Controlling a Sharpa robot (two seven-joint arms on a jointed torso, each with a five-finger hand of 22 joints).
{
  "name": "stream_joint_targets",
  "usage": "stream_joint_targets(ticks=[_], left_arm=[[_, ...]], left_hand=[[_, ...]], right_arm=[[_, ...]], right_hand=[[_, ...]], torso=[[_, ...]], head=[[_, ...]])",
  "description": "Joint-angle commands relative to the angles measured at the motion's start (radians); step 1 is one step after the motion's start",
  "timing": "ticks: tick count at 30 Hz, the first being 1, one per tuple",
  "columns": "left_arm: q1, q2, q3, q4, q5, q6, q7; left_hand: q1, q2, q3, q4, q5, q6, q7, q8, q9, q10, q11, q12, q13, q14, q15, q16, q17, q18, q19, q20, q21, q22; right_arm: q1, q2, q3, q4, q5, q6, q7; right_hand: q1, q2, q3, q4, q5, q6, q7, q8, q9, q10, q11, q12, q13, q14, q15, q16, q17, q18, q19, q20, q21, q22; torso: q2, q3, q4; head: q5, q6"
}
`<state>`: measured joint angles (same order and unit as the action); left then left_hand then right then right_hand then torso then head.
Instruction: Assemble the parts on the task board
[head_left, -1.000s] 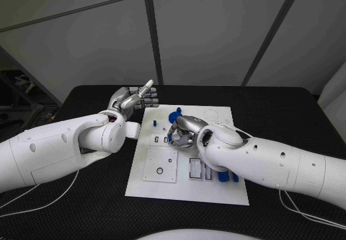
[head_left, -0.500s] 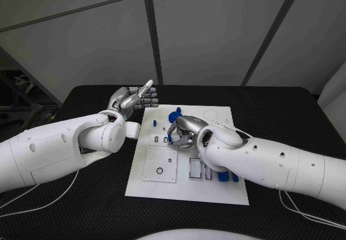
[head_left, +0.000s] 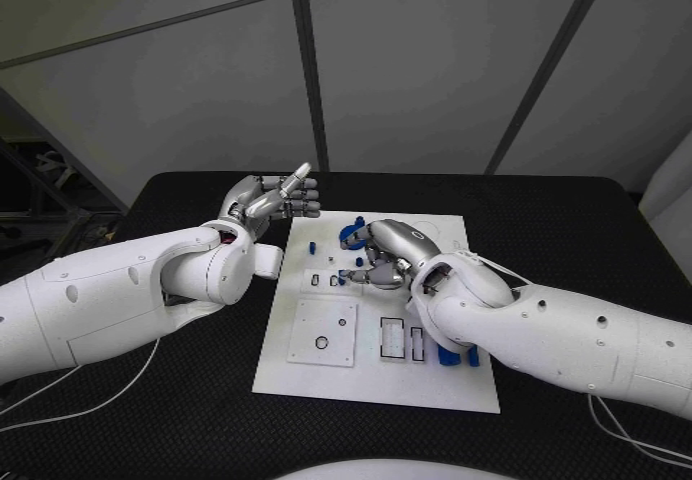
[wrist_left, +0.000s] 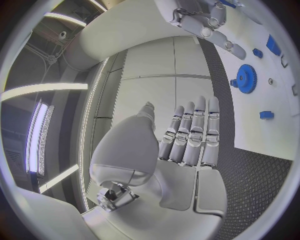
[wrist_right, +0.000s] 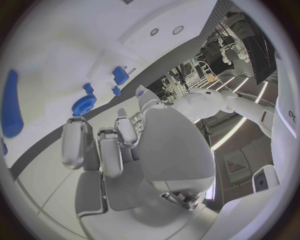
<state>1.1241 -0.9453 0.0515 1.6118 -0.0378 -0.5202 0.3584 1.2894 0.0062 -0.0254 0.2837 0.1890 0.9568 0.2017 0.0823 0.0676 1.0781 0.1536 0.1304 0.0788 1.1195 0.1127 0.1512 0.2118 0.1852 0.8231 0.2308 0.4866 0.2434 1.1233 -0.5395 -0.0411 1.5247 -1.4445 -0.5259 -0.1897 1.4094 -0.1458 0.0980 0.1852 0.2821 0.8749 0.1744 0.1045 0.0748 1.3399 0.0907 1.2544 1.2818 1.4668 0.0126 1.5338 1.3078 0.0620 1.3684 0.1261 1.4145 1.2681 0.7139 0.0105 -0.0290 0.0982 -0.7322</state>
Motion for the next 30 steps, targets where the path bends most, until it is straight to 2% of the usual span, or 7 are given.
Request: stream_joint_targets(ticks=[1, 6, 9, 12, 15, 24, 30], left_arm=[[0.002, -0.006, 0.001, -0.002, -0.096, 0.074, -0.073], [0.002, -0.011, 0.001, -0.011, -0.191, 0.122, -0.17], [0.006, -0.017, 0.001, -0.012, -0.273, 0.157, -0.272], [0.019, -0.02, 0.001, -0.014, -0.375, 0.212, -0.404], [0.04, -0.014, 0.001, -0.019, -0.546, 0.279, -0.583], [0.087, 0.039, -0.003, -0.053, -0.899, 0.482, -0.836], [0.116, 0.1, -0.024, -0.103, -0.985, 0.573, -0.873]], left_hand=[[0.03, 0.005, 0.005, -0.008, -0.004, 0.02, -0.003, 0.009, 0.002, 0.031, -0.008, 0.008, 0.006, 0.03, -0.01, 0.016, 0.014, -0.001, 0.025, -0.009, 0.02, 0.01], [0.064, 0.003, 0.014, -0.007, -0.004, 0.087, -0.031, 0.036, 0.014, 0.149, -0.051, 0.063, 0.043, 0.197, -0.064, 0.142, 0.099, 0.0, 0.146, -0.059, 0.126, 0.068], [0.089, 0.003, 0.037, 0.001, -0.001, 0.114, -0.073, 0.055, 0.025, 0.246, -0.094, 0.156, 0.112, 0.307, -0.117, 0.33, 0.225, -0.003, 0.246, -0.119, 0.264, 0.152], [0.057, -0.014, 0.041, -0.005, -0.002, 0.114, -0.097, 0.097, 0.056, 0.257, -0.116, 0.32, 0.267, 0.332, -0.139, 0.858, 0.724, -0.044, 0.347, -0.147, 0.559, 0.486], [-0.033, -0.03, -0.001, 0.008, -0.008, 0.111, -0.097, 0.148, 0.095, 0.218, -0.125, 0.453, 0.396, 0.377, -0.148, 1.172, 1.054, -0.078, 0.439, -0.154, 0.75, 0.746], [-0.082, 0.007, -0.104, 0.011, -0.024, 0.094, -0.146, 0.355, 0.296, 0.292, -0.164, 1.008, 0.982, 0.423, -0.18, 1.347, 1.264, -0.105, 0.51, -0.183, 0.882, 0.947], [-0.101, 0.029, -0.133, 0.008, -0.024, 0.04, -0.143, 0.409, 0.386, 0.288, -0.165, 1.063, 1.048, 0.421, -0.179, 1.342, 1.26, -0.102, 0.496, -0.183, 0.872, 0.939]], right_arm=[[0.019, -0.046, 0.002, 0.041, 0.099, -0.097, 0.207], [0.051, -0.128, 0.013, 0.09, 0.24, -0.06, 0.298], [0.065, -0.174, 0.03, 0.104, 0.349, -0.034, 0.32], [0.082, -0.213, 0.049, 0.1, 0.432, -0.017, 0.333], [0.1, -0.248, 0.061, 0.078, 0.523, -0.012, 0.347], [0.123, -0.298, 0.077, -0.008, 0.669, 0.076, 0.365], [0.129, -0.294, 0.078, -0.06, 0.7, 0.134, 0.353]], right_hand=[[0.019, 0.004, -0.001, -0.002, 0.008, 0.017, -0.003, 0.012, 0.003, 0.004, -0.007, 0.005, 0.0, 0.078, -0.001, -0.011, 0.161, 0.01, -0.018, -0.004, -0.014, -0.023], [0.049, 0.011, 0.006, -0.009, 0.04, 0.05, -0.013, 0.035, 0.005, -0.032, -0.017, -0.046, -0.048, 0.052, -0.011, -0.064, 0.068, 0.031, -0.089, -0.012, -0.078, -0.126], [0.065, 0.018, 0.029, 0.002, 0.041, 0.068, -0.021, 0.036, -0.001, -0.162, -0.027, -0.338, -0.304, -0.023, -0.023, -0.243, -0.171, 0.074, -0.235, -0.026, -0.24, -0.354], [0.085, 0.019, 0.062, 0.01, 0.047, 0.083, -0.024, 0.034, -0.005, -0.227, -0.034, -0.597, -0.524, -0.079, -0.028, -0.44, -0.386, 0.112, -0.365, -0.03, -0.42, -0.586], [0.098, 0.002, 0.093, 0.02, 0.043, 0.094, -0.023, 0.024, -0.007, -0.191, -0.031, -0.732, -0.635, -0.132, -0.029, -0.704, -0.615, 0.119, -0.402, -0.026, -0.544, -0.7], [0.114, -0.016, 0.167, 0.046, 0.03, 0.129, -0.001, 0.005, -0.006, -0.144, 0.003, -1.079, -0.927, -0.222, 0.014, -1.149, -0.869, 0.119, -0.467, 0.014, -0.754, -0.828], [0.093, -0.021, 0.174, 0.05, 0.026, 0.144, 0.009, -0.01, -0.006, -0.116, 0.021, -1.186, -1.053, -0.215, 0.04, -1.307, -0.972, 0.12, -0.484, 0.042, -0.871, -0.903]], torso=[[-0.004, -0.0001, -0.0048], [-0.009, 0.0034, -0.0118], [-0.016, 0.0066, -0.0166], [-0.025, 0.0126, -0.0186], [-0.034, 0.0172, -0.0214], [-0.058, 0.0284, -0.0263], [-0.066, 0.0339, -0.0294]], head=[[0.002, 0.0], [0.007, 0.006], [0.01, 0.005], [0.017, 0.005], [0.019, -0.001], [0.033, -0.016], [0.036, -0.026]])
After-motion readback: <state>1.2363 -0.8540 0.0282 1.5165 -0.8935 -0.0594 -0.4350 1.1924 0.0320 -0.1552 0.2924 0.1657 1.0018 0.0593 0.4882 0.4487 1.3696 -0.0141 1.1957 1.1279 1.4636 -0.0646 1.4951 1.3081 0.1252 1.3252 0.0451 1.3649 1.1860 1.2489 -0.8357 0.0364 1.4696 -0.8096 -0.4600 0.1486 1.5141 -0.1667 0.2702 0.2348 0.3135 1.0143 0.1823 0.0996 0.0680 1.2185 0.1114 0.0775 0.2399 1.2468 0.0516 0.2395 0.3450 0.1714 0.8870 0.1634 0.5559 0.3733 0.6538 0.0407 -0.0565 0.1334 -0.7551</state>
